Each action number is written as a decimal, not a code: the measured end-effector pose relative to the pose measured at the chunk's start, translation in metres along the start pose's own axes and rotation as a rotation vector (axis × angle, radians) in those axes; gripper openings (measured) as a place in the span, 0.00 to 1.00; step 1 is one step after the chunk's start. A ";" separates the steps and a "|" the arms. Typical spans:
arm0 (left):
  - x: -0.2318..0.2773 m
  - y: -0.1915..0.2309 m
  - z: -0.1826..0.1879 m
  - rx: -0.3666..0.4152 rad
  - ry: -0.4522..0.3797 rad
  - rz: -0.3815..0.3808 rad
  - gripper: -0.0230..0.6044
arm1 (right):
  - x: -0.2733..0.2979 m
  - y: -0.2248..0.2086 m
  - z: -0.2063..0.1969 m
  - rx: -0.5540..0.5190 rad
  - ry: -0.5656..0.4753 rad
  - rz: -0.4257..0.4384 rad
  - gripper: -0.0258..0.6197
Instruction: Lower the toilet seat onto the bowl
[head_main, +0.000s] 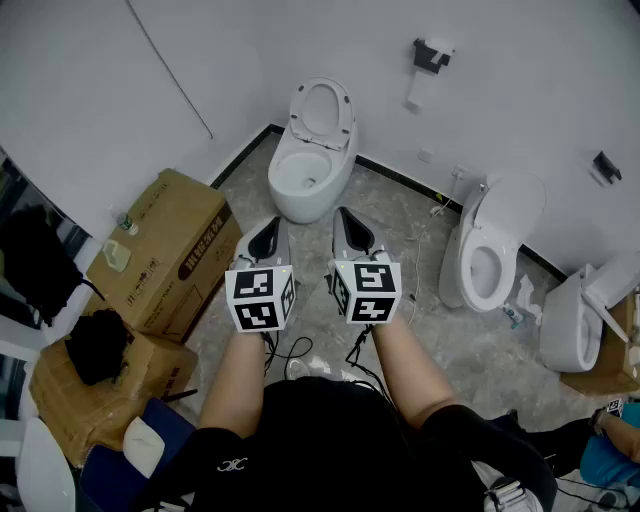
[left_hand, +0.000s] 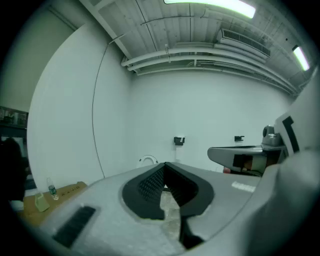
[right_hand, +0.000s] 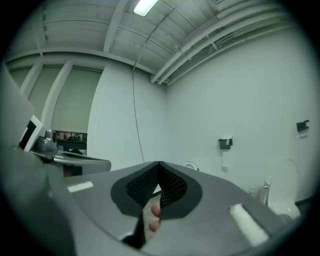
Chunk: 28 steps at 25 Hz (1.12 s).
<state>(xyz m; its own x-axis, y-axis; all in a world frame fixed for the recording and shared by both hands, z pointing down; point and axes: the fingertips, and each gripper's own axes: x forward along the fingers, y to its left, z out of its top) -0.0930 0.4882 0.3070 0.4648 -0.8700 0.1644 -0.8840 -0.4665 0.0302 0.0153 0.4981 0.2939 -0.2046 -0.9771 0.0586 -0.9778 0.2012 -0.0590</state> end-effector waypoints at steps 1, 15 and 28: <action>0.001 0.002 0.000 0.002 0.000 0.001 0.05 | 0.002 0.001 -0.001 -0.001 0.003 0.003 0.05; 0.025 0.039 0.003 0.013 0.015 -0.030 0.05 | 0.042 0.010 -0.007 0.026 0.017 -0.013 0.05; 0.047 0.092 -0.005 -0.015 0.028 -0.055 0.05 | 0.089 0.041 -0.020 0.012 0.035 -0.034 0.05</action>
<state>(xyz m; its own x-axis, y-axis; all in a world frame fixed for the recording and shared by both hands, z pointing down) -0.1530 0.4051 0.3229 0.5109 -0.8385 0.1898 -0.8582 -0.5105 0.0546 -0.0439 0.4204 0.3169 -0.1728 -0.9803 0.0957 -0.9836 0.1667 -0.0685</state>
